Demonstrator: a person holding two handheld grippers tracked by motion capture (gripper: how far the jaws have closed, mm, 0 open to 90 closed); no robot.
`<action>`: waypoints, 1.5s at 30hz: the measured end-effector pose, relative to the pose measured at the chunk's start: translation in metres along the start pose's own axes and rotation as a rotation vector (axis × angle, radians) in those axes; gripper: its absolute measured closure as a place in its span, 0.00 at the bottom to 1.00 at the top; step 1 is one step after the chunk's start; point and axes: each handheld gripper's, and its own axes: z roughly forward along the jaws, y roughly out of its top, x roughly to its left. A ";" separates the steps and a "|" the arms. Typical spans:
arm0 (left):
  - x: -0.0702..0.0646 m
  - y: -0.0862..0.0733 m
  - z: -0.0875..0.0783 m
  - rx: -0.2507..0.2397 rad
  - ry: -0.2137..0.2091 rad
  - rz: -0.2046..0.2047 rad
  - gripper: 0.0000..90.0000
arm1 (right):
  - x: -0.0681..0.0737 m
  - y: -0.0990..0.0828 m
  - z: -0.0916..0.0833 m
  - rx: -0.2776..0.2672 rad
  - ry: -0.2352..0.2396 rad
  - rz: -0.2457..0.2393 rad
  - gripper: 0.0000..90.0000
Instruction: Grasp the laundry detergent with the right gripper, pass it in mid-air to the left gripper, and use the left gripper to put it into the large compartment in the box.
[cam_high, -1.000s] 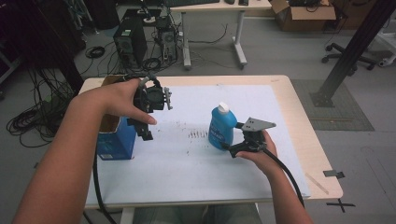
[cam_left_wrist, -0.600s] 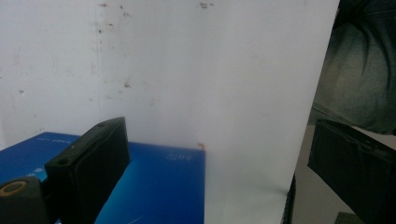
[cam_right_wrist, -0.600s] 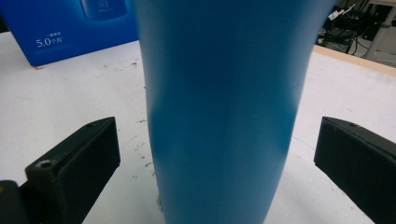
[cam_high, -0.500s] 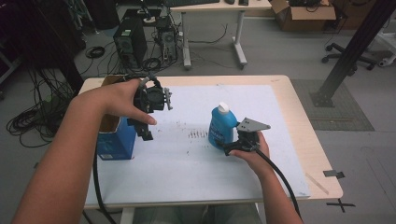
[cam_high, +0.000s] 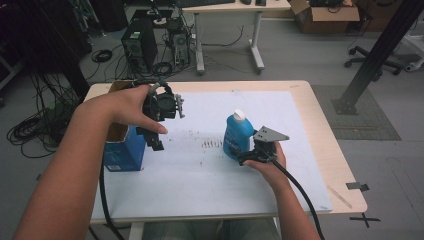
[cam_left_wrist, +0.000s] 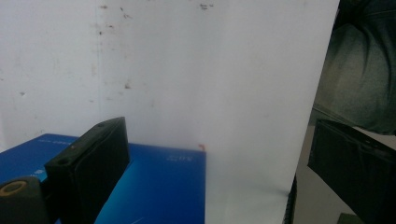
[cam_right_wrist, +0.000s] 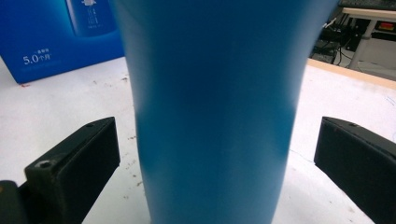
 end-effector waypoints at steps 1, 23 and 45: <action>0.000 0.000 0.000 -0.002 0.001 0.001 0.06 | 0.000 0.000 0.000 -0.004 0.000 0.000 0.00; -0.002 -0.001 -0.001 0.000 0.006 0.001 0.06 | 0.005 -0.004 0.007 -0.052 -0.022 -0.009 0.09; -0.002 -0.002 -0.001 0.000 0.011 -0.005 0.06 | 0.009 -0.008 0.011 -0.059 -0.017 -0.028 0.21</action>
